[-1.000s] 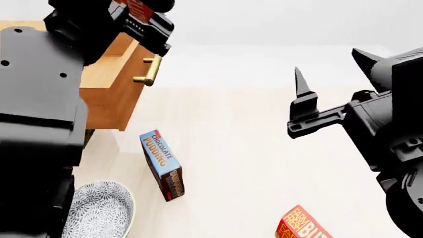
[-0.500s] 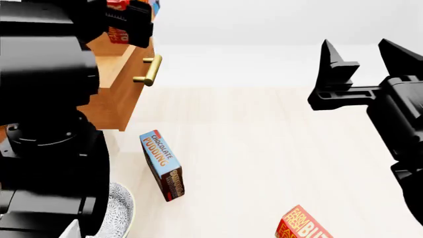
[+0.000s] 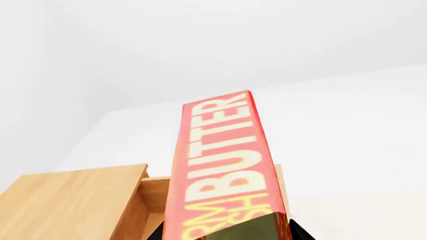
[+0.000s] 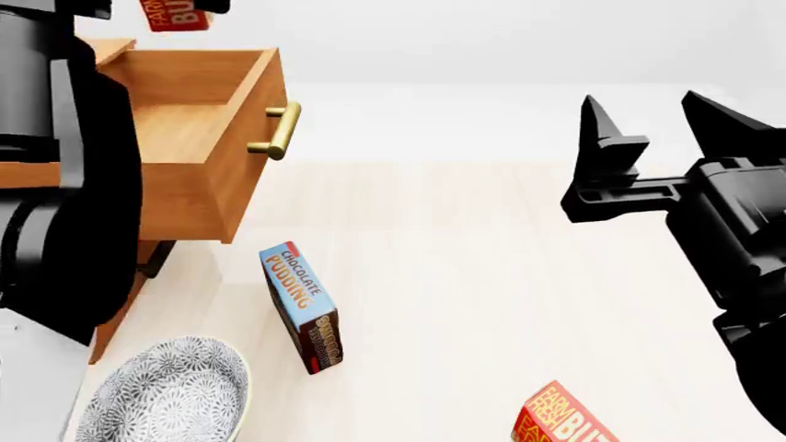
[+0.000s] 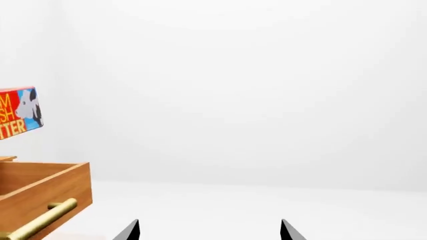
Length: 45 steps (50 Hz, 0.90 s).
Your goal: Put the butter at the front in the top drawer of the cabinet and close it.
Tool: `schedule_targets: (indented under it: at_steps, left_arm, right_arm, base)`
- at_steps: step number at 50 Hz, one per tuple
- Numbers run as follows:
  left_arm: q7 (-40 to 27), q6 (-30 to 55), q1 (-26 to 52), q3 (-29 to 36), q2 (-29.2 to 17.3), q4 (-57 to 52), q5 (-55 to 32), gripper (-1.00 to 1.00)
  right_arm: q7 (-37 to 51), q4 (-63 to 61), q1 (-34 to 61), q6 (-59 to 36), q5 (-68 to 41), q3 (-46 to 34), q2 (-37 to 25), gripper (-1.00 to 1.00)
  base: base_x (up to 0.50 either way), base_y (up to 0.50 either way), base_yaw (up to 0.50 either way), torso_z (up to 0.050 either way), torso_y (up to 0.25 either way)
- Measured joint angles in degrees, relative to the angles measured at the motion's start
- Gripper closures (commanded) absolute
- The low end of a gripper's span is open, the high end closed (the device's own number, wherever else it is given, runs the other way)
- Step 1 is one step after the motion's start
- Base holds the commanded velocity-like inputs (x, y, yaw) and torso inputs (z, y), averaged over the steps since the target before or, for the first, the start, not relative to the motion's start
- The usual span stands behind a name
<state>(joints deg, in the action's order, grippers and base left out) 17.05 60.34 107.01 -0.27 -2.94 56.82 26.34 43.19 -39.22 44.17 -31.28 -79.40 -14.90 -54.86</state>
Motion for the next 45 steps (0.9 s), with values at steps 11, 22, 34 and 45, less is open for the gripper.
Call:
schedule_targets:
  at_steps: [11,22,34,45]
  left_arm:
    - [-11.6,-5.7,3.8,4.3,-1.9,13.1,-13.2,1.0]
    - [-20.0,-8.8,2.0,6.2,-3.3,17.7,-21.8,1.0]
    - [-24.8,-11.5,-1.0,4.3,-3.7,18.2,-25.4,1.0]
    - [-28.5,-13.3,-2.5,3.7,-4.2,18.2,-26.2,1.0]
  right_arm:
    - [-1.6,0.6,-0.7,0.3,1.0,-0.5,0.5,-1.0]
    - [-3.3,1.3,-2.0,0.8,2.2,-1.3,1.3,-1.0]
    - [-4.3,1.8,-2.9,1.0,2.8,-1.9,2.0,-1.0]
    - [-4.5,1.9,-3.0,0.9,2.9,-2.4,2.5,-1.0]
  base:
    - [0.0,0.0,0.0,0.001,0.001]
    - [0.0,0.0,0.0,0.0,0.001]
    - [0.0,0.0,0.0,0.001,0.001]
    - [0.0,0.0,0.0,0.0,0.002]
